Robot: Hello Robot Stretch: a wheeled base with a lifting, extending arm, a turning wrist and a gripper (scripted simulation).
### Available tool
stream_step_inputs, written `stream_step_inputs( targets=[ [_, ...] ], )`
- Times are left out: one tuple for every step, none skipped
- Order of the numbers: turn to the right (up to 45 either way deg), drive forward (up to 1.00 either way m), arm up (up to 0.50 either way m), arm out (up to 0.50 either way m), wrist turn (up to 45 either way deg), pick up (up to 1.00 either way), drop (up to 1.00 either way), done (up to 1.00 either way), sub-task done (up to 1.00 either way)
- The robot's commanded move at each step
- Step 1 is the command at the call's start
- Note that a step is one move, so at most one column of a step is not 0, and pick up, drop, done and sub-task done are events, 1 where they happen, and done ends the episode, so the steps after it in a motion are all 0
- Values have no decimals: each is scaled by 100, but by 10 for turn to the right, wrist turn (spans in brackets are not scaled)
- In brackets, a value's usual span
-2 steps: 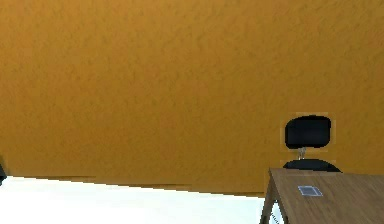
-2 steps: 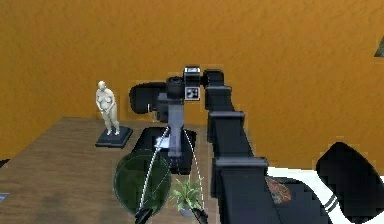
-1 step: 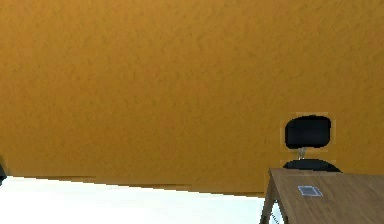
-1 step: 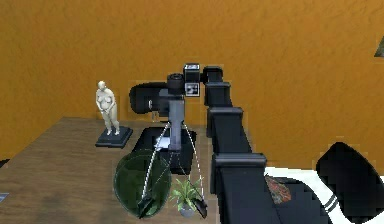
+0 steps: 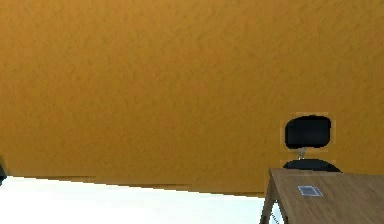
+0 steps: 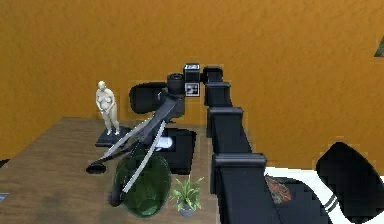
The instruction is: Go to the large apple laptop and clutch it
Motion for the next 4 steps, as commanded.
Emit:
stream_step_inputs(
  targets=[
    [0,0,0,0,450,0,0,0,0],
    [0,0,0,0,450,0,0,0,0],
    [0,0,0,0,450,0,0,0,0],
    [0,0,0,0,30,0,0,0,0]
  ],
)
